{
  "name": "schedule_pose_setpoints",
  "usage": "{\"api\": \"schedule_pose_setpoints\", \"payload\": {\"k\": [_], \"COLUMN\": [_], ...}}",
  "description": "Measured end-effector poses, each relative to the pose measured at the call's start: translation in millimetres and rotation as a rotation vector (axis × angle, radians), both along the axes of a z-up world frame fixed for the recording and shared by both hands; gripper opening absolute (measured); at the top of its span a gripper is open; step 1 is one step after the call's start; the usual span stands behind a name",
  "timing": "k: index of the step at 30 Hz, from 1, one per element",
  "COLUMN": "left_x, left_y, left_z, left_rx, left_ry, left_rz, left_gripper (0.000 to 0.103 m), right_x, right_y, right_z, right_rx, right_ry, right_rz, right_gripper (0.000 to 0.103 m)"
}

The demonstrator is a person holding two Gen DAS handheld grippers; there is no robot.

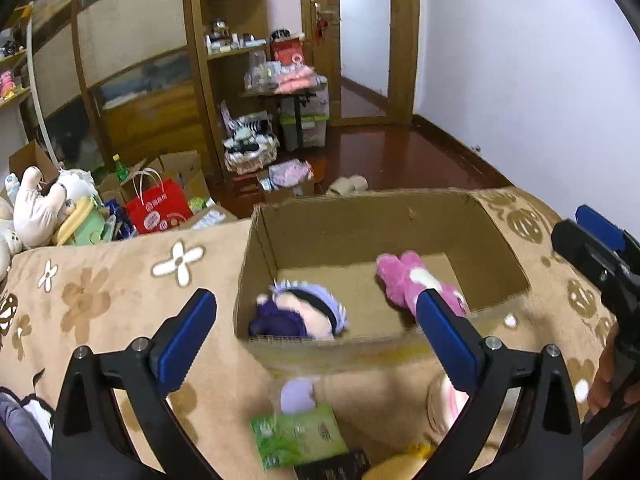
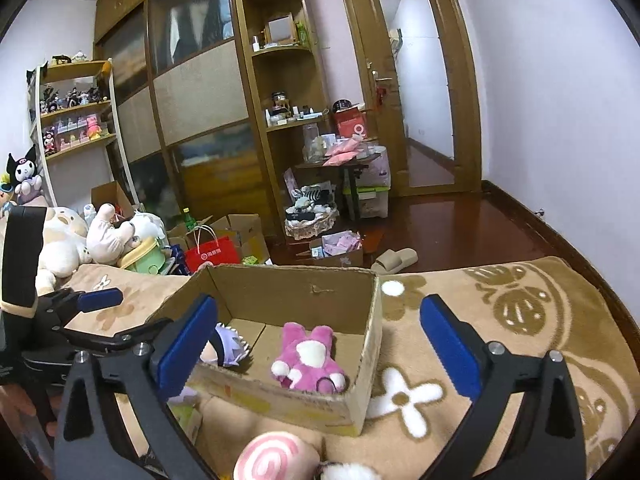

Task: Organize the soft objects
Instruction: 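Open both tools to drop the doll and bunny into the box, then grasp the green tissue pack with the left tool while the right tool grasps the white chick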

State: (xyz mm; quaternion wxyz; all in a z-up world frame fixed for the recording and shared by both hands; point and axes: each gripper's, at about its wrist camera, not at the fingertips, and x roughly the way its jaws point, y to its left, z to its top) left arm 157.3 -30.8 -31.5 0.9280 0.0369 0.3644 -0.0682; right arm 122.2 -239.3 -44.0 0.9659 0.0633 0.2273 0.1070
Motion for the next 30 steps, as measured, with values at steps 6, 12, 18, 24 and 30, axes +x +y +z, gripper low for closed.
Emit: {"api": "schedule_pose_setpoints", "payload": {"k": [6, 12, 18, 24, 30], "left_x": [-20.2, -43.2, -64.5, -72.3, -71.4], "left_y": [10.0, 9.0, 8.4, 13.2, 18.5], "left_z": [7.7, 16.7, 18.9, 15.0, 5.9], "left_rx": [-0.013, -0.006, -0.010, 0.005, 0.004], "left_ry": [0.036, 0.060, 0.077, 0.105, 0.134], "left_rz": [0.015, -0.004, 0.003, 0.024, 0.038], "left_gripper": [0.099, 0.099, 0.099, 0.099, 0.099], "right_x": [-25.0, -48.2, -68.0, -79.3, -81.4], "right_y": [-1.5, -4.1, -2.8, 0.8, 6.8], "right_z": [12.5, 13.1, 9.5, 5.4, -3.6], "right_rx": [-0.022, -0.024, -0.033, -0.045, -0.069], "right_ry": [0.001, 0.018, 0.040, 0.062, 0.090], "right_rz": [0.003, -0.007, -0.005, -0.005, 0.003], "right_gripper": [0.103, 0.103, 0.103, 0.103, 0.103]}}
